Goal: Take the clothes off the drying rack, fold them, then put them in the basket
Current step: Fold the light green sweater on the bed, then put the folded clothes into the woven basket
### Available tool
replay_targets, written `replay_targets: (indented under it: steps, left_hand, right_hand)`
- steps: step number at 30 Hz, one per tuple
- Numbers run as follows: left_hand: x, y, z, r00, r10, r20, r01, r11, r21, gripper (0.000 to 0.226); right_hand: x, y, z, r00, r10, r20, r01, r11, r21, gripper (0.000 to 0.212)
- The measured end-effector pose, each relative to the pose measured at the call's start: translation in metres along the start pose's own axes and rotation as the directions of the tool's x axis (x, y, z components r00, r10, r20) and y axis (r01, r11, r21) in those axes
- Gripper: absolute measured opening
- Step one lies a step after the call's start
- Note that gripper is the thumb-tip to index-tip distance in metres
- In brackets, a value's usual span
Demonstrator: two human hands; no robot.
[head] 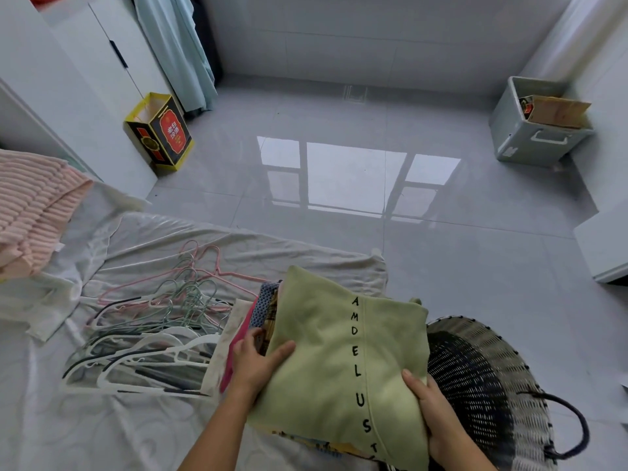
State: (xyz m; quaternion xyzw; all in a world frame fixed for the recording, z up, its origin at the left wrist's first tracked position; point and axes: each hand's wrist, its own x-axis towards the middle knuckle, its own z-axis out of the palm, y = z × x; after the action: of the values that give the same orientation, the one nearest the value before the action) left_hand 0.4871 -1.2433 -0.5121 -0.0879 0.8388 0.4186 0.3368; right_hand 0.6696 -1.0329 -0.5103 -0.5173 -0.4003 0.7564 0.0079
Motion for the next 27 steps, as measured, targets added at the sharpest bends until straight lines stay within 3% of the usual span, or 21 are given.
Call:
replay_targets:
  steps: [3,6,9,12,14,17,20,25,27]
  left_hand:
    - [0.004,0.004,-0.001,0.999,-0.014,-0.03,0.015,0.999,0.048,0.12]
    - [0.003,0.01,0.001,0.996,0.083,-0.024,-0.079,0.988,0.13,0.106]
    - [0.005,0.012,0.003,0.999,0.038,0.025,-0.038,0.999,-0.032,0.109]
    - [0.011,0.012,0.001,0.983,-0.08,0.166,0.107,0.982,-0.156,0.122]
    - [0.013,0.017,-0.001,0.955,-0.139,0.261,0.19,0.965,-0.181,0.117]
    - [0.009,0.026,-0.002,0.906,-0.189,0.379,0.275,0.943,-0.186,0.11]
    - [0.001,0.029,0.001,0.906,-0.118,0.407,0.219,0.952,-0.212,0.109]
    - [-0.018,0.035,0.017,0.942,0.002,0.336,0.107,0.947,-0.304,0.102]
    - [-0.028,0.041,0.031,0.966,0.066,0.248,0.018,0.947,-0.321,0.106]
  right_hand:
    - [-0.001,0.0,0.003,0.999,-0.042,0.007,0.042,0.999,-0.004,0.031]
    - [-0.001,0.0,0.003,0.997,-0.078,0.004,0.078,0.996,-0.031,0.034]
    - [-0.003,0.003,-0.001,0.993,-0.12,0.004,0.12,0.992,-0.039,0.037]
    - [0.0,0.01,-0.007,0.991,-0.135,0.004,0.135,0.989,-0.052,0.094]
    - [0.004,0.012,-0.01,0.992,-0.122,0.031,0.123,0.991,-0.042,0.11]
    - [0.005,0.009,-0.012,0.991,-0.105,0.081,0.109,0.993,-0.045,0.108]
    - [0.002,0.006,-0.013,0.993,-0.097,0.062,0.1,0.994,-0.05,0.105]
    - [-0.004,0.003,-0.025,0.99,-0.135,0.044,0.133,0.99,0.049,0.079]
    - [-0.004,-0.003,-0.04,0.988,-0.153,0.035,0.151,0.987,0.051,0.083]
